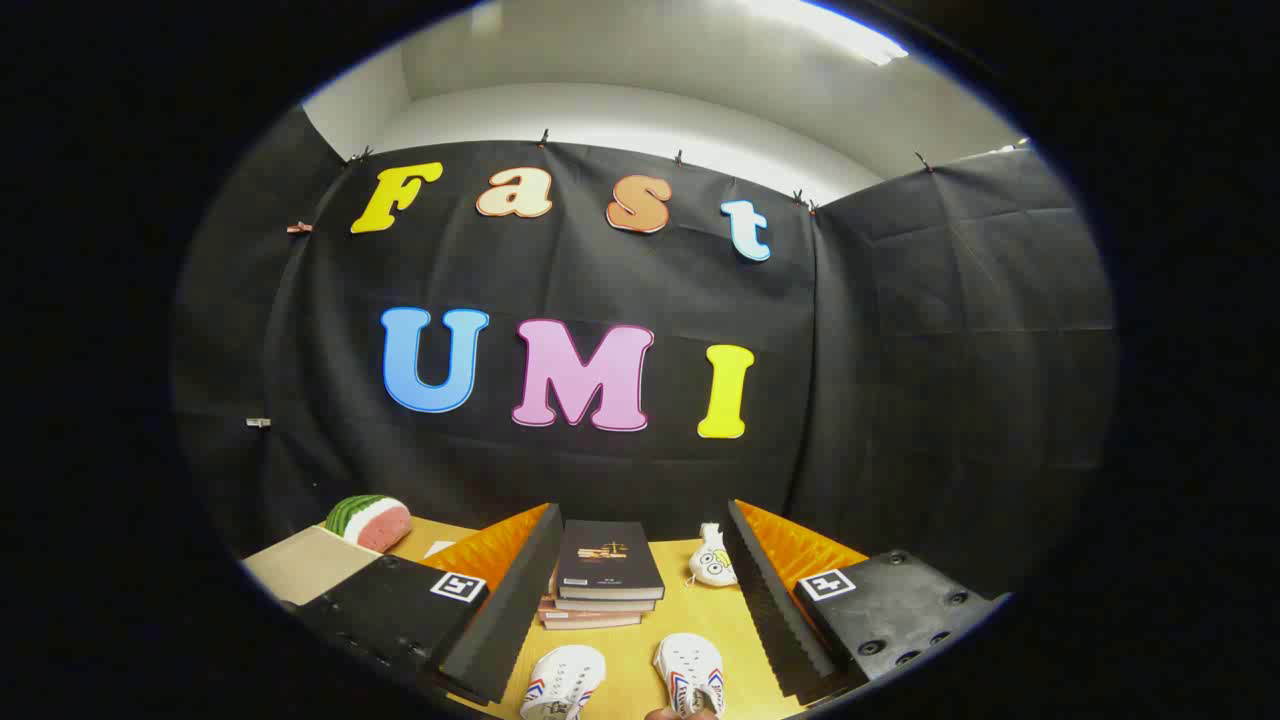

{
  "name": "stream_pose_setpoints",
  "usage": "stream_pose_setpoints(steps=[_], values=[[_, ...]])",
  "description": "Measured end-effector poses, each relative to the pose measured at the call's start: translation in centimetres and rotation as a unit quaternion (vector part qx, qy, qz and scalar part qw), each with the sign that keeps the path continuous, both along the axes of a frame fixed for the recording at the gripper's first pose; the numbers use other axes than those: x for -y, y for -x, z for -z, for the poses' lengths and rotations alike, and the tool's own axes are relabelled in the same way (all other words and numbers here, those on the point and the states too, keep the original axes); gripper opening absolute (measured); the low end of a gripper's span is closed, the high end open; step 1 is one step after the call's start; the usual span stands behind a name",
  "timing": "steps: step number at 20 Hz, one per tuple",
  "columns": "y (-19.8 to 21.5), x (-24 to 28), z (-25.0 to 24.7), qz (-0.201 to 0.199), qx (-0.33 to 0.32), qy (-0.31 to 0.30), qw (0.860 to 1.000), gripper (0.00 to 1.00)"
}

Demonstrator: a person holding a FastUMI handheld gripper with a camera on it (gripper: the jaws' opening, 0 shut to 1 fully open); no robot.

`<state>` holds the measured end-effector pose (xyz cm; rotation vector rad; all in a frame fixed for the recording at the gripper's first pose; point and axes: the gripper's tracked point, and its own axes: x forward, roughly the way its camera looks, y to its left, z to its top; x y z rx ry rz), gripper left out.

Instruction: Open the storage box then place both shoes into the box .Put the left shoe in first, then the right shoe, with the right side of both shoes facing outward in a uniform manner.

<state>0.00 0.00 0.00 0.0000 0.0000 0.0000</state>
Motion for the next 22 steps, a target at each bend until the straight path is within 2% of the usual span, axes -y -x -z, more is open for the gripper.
stream_pose_setpoints(steps=[11,22], values=[[-1.3,-2.7,1.6,-0.038,-0.018,-0.001,0.999,0.97],[-2.9,-4.0,4.9,-0.051,-0.069,-0.024,0.996,0.97]])
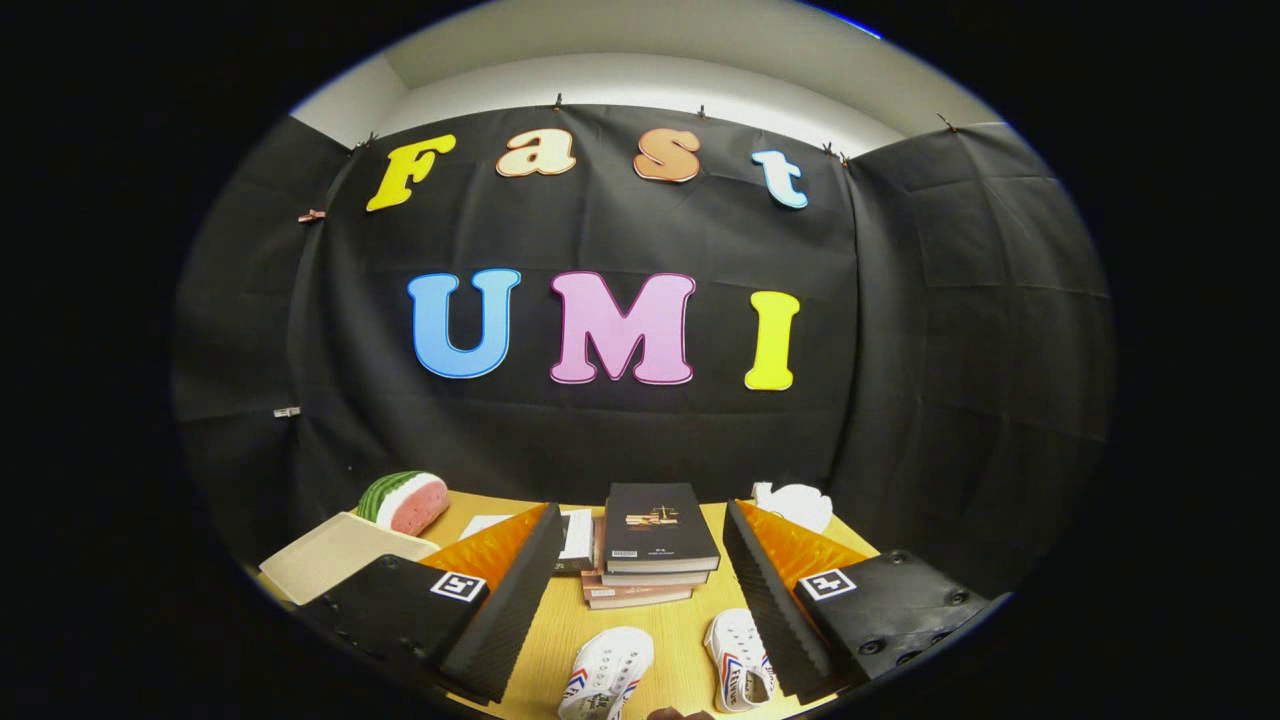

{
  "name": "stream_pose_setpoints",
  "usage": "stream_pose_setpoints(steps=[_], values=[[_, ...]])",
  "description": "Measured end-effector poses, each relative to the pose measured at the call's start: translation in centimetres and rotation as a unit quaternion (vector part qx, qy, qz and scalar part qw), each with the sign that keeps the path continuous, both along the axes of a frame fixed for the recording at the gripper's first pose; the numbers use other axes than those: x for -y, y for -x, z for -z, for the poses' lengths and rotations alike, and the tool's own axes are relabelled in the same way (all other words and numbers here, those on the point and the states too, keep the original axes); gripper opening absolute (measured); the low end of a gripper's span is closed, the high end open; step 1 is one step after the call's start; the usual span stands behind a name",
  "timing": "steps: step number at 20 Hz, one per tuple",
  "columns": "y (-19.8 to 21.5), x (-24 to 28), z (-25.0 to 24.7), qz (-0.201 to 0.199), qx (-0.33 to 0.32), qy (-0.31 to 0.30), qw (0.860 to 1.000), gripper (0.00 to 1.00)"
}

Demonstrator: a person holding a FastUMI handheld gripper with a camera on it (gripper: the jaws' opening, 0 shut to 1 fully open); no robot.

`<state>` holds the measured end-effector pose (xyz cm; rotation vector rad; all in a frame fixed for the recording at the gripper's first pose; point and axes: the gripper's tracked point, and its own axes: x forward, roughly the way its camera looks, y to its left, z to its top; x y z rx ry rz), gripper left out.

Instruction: Open the storage box then place both shoes into the box .Put the left shoe in first, then the right shoe, with the right side of both shoes facing outward in a uniform manner.

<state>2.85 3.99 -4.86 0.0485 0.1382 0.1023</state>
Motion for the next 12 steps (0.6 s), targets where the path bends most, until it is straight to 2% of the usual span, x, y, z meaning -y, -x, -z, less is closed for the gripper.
stream_pose_setpoints(steps=[8,12], values=[[-0.5,-0.8,1.3,-0.023,-0.026,-0.010,0.999,0.97],[-0.1,-4.1,2.6,-0.085,-0.072,-0.041,0.993,0.98]])
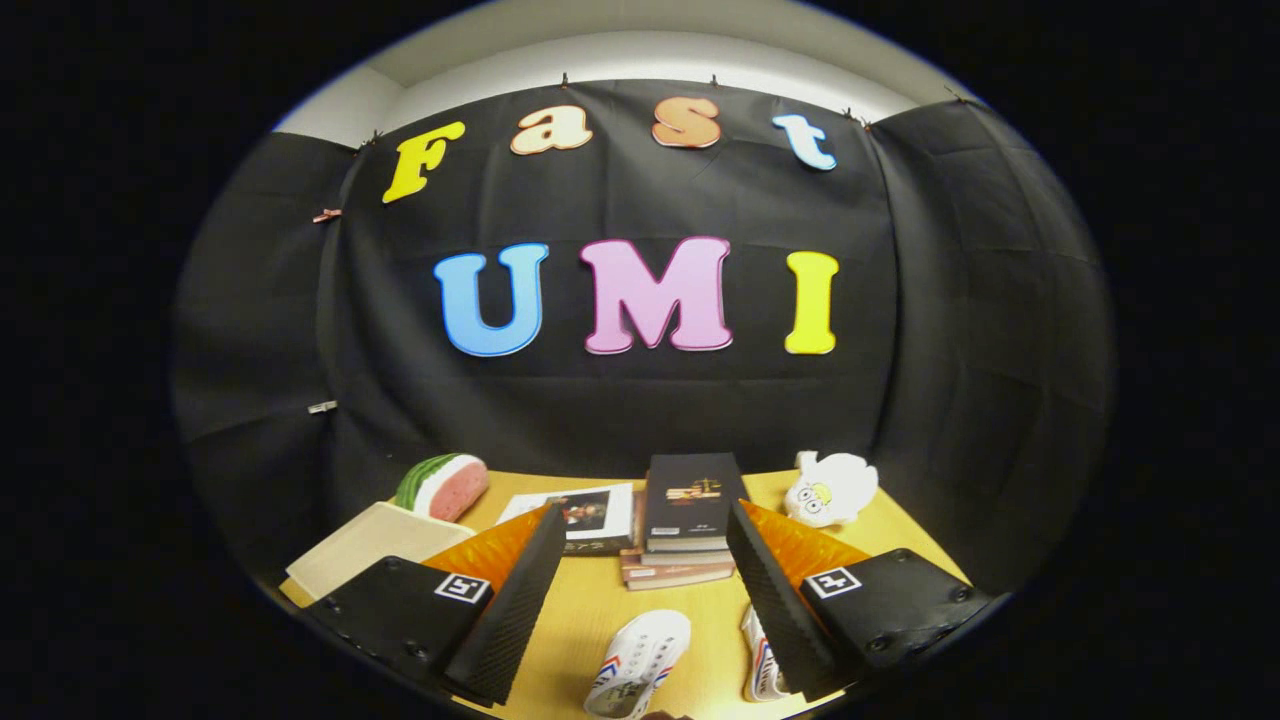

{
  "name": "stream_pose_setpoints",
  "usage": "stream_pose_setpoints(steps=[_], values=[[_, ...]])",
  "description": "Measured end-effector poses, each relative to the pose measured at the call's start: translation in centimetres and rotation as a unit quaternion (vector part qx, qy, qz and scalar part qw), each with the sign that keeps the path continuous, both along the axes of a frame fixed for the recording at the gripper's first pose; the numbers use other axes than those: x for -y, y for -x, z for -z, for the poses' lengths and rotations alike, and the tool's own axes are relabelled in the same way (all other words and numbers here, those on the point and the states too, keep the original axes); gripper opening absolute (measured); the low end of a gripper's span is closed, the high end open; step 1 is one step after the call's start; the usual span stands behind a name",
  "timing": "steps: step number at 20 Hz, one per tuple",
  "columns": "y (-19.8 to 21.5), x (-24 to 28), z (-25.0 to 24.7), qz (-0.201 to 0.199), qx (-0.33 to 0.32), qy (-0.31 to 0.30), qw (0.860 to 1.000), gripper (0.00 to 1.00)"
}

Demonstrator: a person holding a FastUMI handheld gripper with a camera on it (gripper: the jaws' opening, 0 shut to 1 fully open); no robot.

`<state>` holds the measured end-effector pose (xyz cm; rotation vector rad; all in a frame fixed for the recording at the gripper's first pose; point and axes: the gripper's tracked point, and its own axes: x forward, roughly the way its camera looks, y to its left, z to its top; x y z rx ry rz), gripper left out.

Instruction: Open the storage box then place both shoes into the box .Put the left shoe in first, then the right shoe, with the right side of both shoes facing outward in a uniform manner.

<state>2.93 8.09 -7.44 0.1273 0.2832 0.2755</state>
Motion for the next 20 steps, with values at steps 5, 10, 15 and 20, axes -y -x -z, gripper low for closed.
stream_pose_setpoints(steps=[5,10,15,20], values=[[1.3,-4.4,2.5,-0.062,-0.093,-0.073,0.991,0.98],[3.7,-8.8,5.0,-0.132,-0.197,-0.123,0.964,0.98],[6.6,-13.4,8.7,-0.204,-0.312,-0.176,0.911,0.98],[11.0,-17.8,11.9,-0.281,-0.408,-0.193,0.847,0.98]])
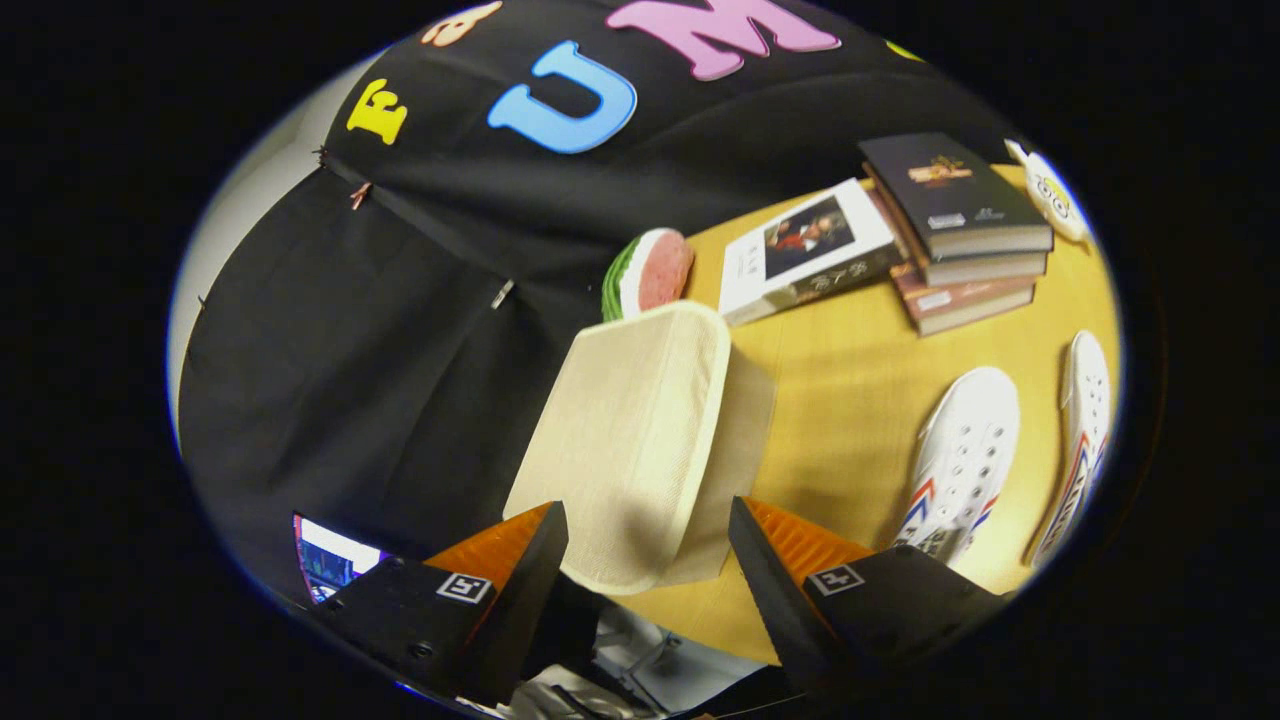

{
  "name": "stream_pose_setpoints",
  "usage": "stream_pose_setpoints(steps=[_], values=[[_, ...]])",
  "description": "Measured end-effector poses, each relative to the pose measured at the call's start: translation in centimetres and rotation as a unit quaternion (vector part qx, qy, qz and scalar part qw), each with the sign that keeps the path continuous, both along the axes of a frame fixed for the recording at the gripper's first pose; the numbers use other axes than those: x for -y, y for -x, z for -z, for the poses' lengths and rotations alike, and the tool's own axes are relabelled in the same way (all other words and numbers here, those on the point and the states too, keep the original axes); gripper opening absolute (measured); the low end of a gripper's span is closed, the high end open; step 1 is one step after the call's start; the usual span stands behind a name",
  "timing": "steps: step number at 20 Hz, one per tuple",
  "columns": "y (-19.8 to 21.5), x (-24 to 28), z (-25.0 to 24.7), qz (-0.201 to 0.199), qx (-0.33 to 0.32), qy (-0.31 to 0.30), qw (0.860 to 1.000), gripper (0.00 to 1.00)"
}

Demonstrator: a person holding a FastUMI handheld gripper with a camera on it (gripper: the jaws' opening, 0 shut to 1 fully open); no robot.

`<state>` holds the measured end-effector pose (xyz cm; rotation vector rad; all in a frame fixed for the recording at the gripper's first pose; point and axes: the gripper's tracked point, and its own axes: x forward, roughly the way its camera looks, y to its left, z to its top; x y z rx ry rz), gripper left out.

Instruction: Open the storage box then place both shoes into the box .Put the left shoe in first, then the right shoe, with the right side of both shoes facing outward in a uniform manner.

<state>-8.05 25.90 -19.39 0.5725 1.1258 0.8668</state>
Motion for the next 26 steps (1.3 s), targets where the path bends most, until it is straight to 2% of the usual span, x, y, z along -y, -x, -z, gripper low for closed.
stream_pose_setpoints(steps=[2,4,10,13,15,16,17,20,22,23,26], values=[[0.5,-0.7,1.5,-0.012,-0.008,0.001,1.000,0.98],[1.0,-1.9,2.6,-0.017,-0.044,-0.013,0.999,0.98],[1.4,-3.7,4.8,0.001,-0.145,-0.039,0.989,0.96],[1.7,-4.1,5.0,0.016,-0.195,-0.057,0.979,0.79],[1.6,-4.3,4.9,0.020,-0.209,-0.069,0.975,0.78],[1.6,-4.5,4.7,0.021,-0.216,-0.074,0.973,0.72],[1.6,-4.5,4.7,0.021,-0.220,-0.070,0.973,0.61],[1.6,-4.4,4.5,0.023,-0.235,-0.067,0.969,0.45],[1.4,-4.3,4.2,0.026,-0.235,-0.064,0.969,0.36],[1.2,-4.3,4.0,0.023,-0.229,-0.063,0.971,0.25],[1.2,-4.4,3.7,0.013,-0.201,-0.045,0.978,0.09]])
